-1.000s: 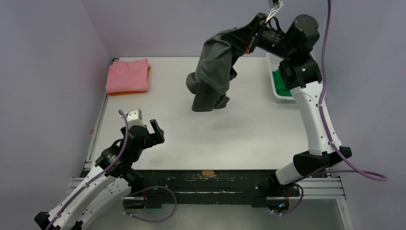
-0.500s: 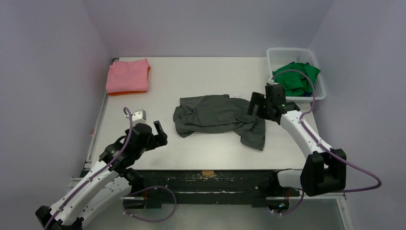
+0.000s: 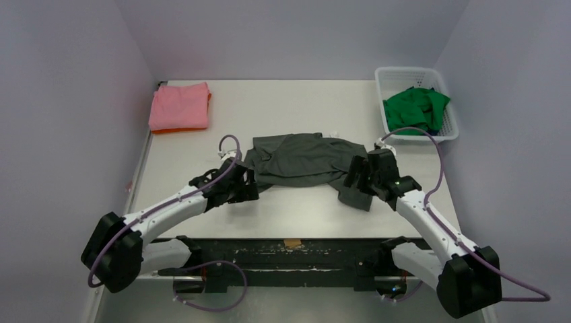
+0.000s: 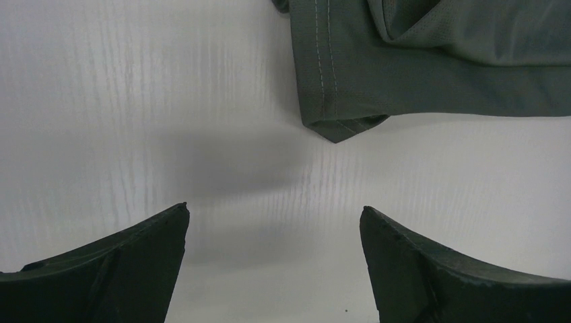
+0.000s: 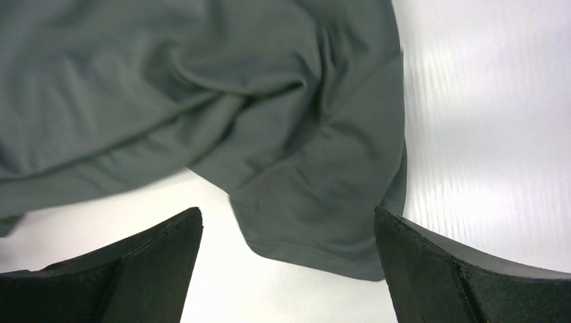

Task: Fold and stack the t-shirts
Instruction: Flatten out the tshirt

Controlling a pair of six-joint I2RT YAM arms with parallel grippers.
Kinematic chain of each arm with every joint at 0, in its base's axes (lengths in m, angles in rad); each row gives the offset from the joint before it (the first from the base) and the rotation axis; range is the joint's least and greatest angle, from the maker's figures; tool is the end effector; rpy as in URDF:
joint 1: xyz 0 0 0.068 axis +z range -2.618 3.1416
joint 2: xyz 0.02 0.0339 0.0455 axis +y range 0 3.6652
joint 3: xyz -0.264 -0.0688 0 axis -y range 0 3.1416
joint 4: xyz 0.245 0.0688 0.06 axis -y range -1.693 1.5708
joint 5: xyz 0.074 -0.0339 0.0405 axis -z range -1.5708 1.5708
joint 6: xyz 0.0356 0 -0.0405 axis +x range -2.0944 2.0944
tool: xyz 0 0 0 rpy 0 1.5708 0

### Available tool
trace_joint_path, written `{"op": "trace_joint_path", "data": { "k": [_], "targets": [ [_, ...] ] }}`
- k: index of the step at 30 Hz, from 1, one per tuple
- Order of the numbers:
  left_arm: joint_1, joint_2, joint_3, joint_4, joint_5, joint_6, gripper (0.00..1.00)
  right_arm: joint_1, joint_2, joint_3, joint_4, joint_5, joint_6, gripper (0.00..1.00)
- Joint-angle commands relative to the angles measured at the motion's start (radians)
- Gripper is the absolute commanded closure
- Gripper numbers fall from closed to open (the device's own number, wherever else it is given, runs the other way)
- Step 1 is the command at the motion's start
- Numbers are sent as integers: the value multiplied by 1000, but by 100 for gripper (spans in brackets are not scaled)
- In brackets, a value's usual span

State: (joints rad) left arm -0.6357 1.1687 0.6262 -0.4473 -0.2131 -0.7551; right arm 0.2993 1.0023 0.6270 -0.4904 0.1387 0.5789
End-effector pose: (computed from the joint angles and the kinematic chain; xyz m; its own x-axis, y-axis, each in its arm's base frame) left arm 0.1792 -0.1229 0.1904 -0.8235 -0.2248 -0.5208 -0.1064 0.9630 -0.2474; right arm 0.1912 0.0539 0.2188 -0.7221 0.3443 -0.6001 0.2254 0.9371 0.2664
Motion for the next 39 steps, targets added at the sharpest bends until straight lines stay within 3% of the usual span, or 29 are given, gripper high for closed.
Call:
{"op": "trace_joint_path", "data": {
  "k": [1,5,7,9,11,12,16,18,19,20,21,22,23,27,31,35,39],
  "targets": [
    [22,120,102,148,11,40,8,21,10,-65,34,-29,39,6],
    [64,230,147,223,78,57,17,44,41,-100,50,-27,42,7],
    [78,286,162,268,142,66,33,60,54,-116,72,-39,50,8],
    [80,333,162,322,218,83,55,81,72,-125,97,-39,71,12],
    [80,359,162,357,285,86,91,103,108,-134,140,-35,79,13],
    [80,362,161,358,298,83,100,119,134,-132,155,-21,85,14],
    [80,273,122,352,286,81,100,163,268,-87,180,83,106,16],
    [80,182,94,313,252,77,100,182,342,-49,162,141,127,26],
    [80,126,80,294,236,77,100,191,362,-35,143,176,143,37],
    [80,64,62,273,223,76,100,195,369,-25,128,204,159,65],
    [78,0,47,257,218,80,100,197,362,-22,118,219,170,83],
    [77,-72,32,243,216,86,100,198,342,-23,115,229,174,95],
    [75,-137,19,229,217,90,100,198,309,-27,113,233,177,100],
    [67,-417,20,158,251,98,100,199,99,0,40,267,166,100],
    [62,-595,129,39,243,109,100,199,-146,116,-45,258,108,100],
    [62,-659,309,-63,157,142,100,199,-292,248,-75,177,45,100],
    [62,-633,516,-148,98,189,100,199,-324,417,-89,149,-14,100]
  ]
}}
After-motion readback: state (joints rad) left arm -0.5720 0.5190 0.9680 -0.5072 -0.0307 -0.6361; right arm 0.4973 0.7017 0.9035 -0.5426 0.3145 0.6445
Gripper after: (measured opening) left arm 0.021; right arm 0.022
